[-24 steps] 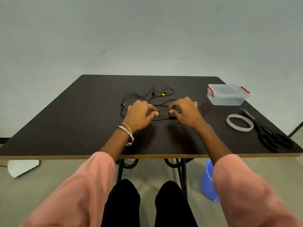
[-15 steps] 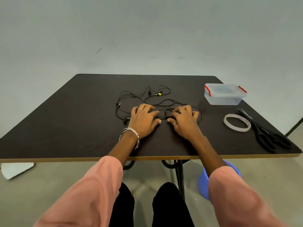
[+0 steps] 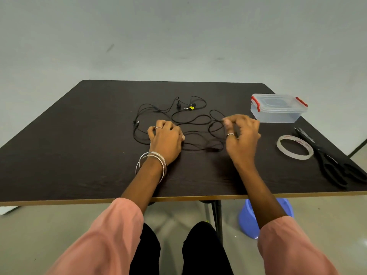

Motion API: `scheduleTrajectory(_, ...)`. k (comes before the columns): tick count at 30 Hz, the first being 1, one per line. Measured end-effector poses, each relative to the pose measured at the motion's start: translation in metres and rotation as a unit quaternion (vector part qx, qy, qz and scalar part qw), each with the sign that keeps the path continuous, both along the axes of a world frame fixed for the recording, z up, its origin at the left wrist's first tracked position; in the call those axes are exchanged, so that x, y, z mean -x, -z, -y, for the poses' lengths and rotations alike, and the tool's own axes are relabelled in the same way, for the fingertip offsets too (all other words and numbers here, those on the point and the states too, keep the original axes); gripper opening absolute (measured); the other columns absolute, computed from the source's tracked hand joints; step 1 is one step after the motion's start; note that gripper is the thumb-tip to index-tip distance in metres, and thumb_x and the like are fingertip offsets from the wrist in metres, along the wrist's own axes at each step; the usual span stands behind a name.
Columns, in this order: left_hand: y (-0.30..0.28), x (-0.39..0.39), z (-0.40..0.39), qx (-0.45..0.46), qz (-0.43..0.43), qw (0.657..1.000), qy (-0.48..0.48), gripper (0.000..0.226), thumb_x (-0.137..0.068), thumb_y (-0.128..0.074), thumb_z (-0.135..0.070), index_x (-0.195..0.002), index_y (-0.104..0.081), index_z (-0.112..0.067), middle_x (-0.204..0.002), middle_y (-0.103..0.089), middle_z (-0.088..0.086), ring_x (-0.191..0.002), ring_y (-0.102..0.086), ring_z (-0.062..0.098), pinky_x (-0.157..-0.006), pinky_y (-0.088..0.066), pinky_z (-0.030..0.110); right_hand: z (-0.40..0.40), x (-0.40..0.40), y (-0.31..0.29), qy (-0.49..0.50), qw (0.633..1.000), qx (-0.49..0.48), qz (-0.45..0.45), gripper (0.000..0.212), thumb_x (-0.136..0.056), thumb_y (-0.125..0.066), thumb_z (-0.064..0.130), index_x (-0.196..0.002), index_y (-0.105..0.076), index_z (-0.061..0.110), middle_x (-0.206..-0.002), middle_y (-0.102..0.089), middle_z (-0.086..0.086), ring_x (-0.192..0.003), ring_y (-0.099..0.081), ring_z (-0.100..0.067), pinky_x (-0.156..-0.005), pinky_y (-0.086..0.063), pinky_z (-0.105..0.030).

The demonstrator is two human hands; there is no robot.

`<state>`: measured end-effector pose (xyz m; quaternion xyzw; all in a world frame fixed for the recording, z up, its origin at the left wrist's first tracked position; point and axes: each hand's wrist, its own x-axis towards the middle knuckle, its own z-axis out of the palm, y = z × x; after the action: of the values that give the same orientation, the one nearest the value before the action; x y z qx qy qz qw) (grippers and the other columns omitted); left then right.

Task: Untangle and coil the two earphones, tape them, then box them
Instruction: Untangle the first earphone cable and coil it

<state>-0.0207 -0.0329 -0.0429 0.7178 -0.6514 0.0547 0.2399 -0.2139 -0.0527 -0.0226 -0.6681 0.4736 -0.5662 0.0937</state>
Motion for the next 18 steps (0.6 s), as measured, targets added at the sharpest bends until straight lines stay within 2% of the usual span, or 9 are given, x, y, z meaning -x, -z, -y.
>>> scheduleTrajectory(3,-0.002,0.0,-0.002,-0.001,-0.01,1.0,-0.01,0.021,-0.095,-0.049,-0.028,-0.102,-0.068,-0.023,-0.119,-0.054,-0.004,-0.128,-0.029,0.02,-0.105,-0.018,0.042,-0.003,0.005,-0.005,0.021,0.978,0.012,0.207,0.016,-0.099,-0.04,0.019,-0.091,-0.053,0.022,-0.077,-0.058,0.02,-0.081,-0.057,-0.014,-0.075,-0.049,-0.04)
scheduleTrajectory(5,-0.004,0.001,-0.005,0.001,-0.02,1.0,-0.005,0.018,-0.095,-0.051,-0.029,-0.103,-0.067,-0.024,-0.117,-0.055,-0.004,-0.128,-0.03,0.02,-0.104,-0.018,0.041,-0.002,0.009,-0.007,0.005,0.952,-0.009,0.307,0.018,-0.101,-0.039,0.021,-0.09,-0.053,0.024,-0.073,-0.062,0.017,-0.063,-0.055,-0.011,-0.062,-0.048,-0.033)
scheduleTrajectory(6,-0.005,0.001,-0.006,0.013,-0.026,1.0,0.003,0.018,-0.094,-0.052,-0.029,-0.104,-0.066,-0.024,-0.117,-0.056,-0.005,-0.127,-0.032,0.019,-0.104,-0.018,0.04,-0.002,0.01,-0.006,0.003,0.947,-0.015,0.321,0.017,-0.101,-0.041,0.022,-0.09,-0.054,0.024,-0.071,-0.061,0.013,-0.058,-0.051,-0.008,-0.058,-0.045,-0.03)
scheduleTrajectory(8,-0.006,0.003,-0.01,0.067,-0.041,0.997,0.027,0.018,-0.093,-0.055,-0.026,-0.108,-0.065,-0.022,-0.115,-0.058,-0.003,-0.124,-0.037,0.02,-0.102,-0.02,0.038,-0.004,0.009,-0.005,-0.008,0.954,-0.019,0.299,0.017,-0.1,-0.044,0.023,-0.093,-0.059,0.017,-0.064,-0.053,0.006,-0.053,-0.047,-0.006,-0.052,-0.043,-0.026)
scheduleTrajectory(11,-0.01,0.005,-0.014,0.133,-0.111,0.979,0.103,0.032,-0.089,-0.058,-0.032,-0.119,-0.061,-0.02,-0.12,-0.059,-0.001,-0.12,-0.045,0.02,-0.1,-0.031,0.04,-0.012,0.003,-0.005,-0.062,0.972,-0.031,0.224,0.018,-0.098,-0.051,0.026,-0.096,-0.063,0.013,-0.061,-0.052,0.007,-0.054,-0.046,-0.011,-0.05,-0.042,-0.033)
scheduleTrajectory(13,-0.021,0.011,-0.018,0.111,-0.174,0.96,0.192,0.05,-0.087,-0.059,-0.042,-0.131,-0.053,-0.019,-0.131,-0.055,-0.001,-0.124,-0.044,0.016,-0.102,-0.035,0.034,-0.017,-0.002,-0.018,-0.118,0.979,-0.035,0.161,0.015,-0.096,-0.055,0.024,-0.095,-0.066,0.014,-0.063,-0.057,0.008,-0.055,-0.05,-0.008,-0.05,-0.041,-0.031)
scheduleTrajectory(15,-0.044,0.021,-0.019,0.074,-0.24,0.935,0.25,0.051,-0.088,-0.064,-0.034,-0.134,-0.051,-0.017,-0.134,-0.055,0.0,-0.124,-0.048,0.011,-0.103,-0.038,0.022,-0.02,-0.008,-0.048,-0.171,0.981,-0.021,0.088,0.012,-0.094,-0.06,0.021,-0.093,-0.07,0.013,-0.069,-0.064,0.011,-0.059,-0.057,-0.002,-0.056,-0.044,-0.023)
scheduleTrajectory(16,-0.058,0.026,-0.017,0.065,-0.286,0.92,0.259,0.043,-0.09,-0.065,-0.026,-0.13,-0.056,-0.013,-0.128,-0.06,0.003,-0.118,-0.055,0.011,-0.101,-0.044,0.021,-0.019,-0.01,-0.065,-0.195,0.979,-0.016,0.051,0.011,-0.092,-0.062,0.02,-0.091,-0.07,0.012,-0.071,-0.067,0.01,-0.063,-0.06,-0.001,-0.059,-0.046,-0.02)
scheduleTrajectory(18,-0.086,0.035,-0.015,0.069,-0.385,0.884,0.257,0.025,-0.093,-0.06,-0.019,-0.111,-0.066,-0.003,-0.102,-0.072,0.01,-0.096,-0.069,0.018,-0.09,-0.055,0.032,-0.016,-0.011,-0.098,-0.24,0.971,-0.017,0.005,0.012,-0.089,-0.066,0.019,-0.089,-0.071,0.008,-0.072,-0.069,-0.002,-0.064,-0.063,-0.01,-0.06,-0.049,-0.022)
